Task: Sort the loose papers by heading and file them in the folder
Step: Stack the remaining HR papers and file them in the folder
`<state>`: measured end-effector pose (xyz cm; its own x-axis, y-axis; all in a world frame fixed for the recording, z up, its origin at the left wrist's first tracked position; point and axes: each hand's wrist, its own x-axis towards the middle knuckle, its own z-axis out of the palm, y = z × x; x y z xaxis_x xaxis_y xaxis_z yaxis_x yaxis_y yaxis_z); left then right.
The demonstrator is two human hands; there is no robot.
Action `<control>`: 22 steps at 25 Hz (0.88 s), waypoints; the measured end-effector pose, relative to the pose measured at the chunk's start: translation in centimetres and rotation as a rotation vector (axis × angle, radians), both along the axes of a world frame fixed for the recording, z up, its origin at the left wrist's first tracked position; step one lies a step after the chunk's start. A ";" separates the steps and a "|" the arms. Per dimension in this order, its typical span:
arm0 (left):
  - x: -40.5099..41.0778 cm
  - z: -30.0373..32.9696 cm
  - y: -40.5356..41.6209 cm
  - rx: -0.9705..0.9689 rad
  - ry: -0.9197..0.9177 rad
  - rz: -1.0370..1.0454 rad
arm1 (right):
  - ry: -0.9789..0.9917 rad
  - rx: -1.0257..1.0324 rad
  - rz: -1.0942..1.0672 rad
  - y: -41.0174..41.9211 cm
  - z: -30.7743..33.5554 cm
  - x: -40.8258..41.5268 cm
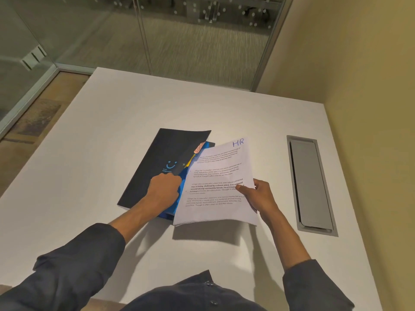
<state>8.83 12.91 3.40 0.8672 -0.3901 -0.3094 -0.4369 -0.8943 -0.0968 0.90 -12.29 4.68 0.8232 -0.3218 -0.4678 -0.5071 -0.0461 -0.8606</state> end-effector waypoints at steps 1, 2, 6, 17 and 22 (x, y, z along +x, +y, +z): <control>-0.3 0.2 -0.3 0.003 0.002 -0.013 | 0.013 -0.032 0.019 0.0 -0.2 0.4; -0.6 0.4 -0.6 0.008 0.004 -0.028 | 0.029 -0.063 0.032 0.0 -0.5 0.7; -1.9 1.2 -1.7 0.041 0.012 -0.104 | 0.059 -0.158 0.005 0.5 -1.4 1.7; -3.1 2.9 -5.1 -0.065 0.015 -0.137 | -0.056 -0.345 -0.013 6.2 -3.2 1.4; -3.5 3.2 -6.1 -0.122 -0.015 -0.157 | -0.066 -0.414 0.022 8.4 -3.3 2.3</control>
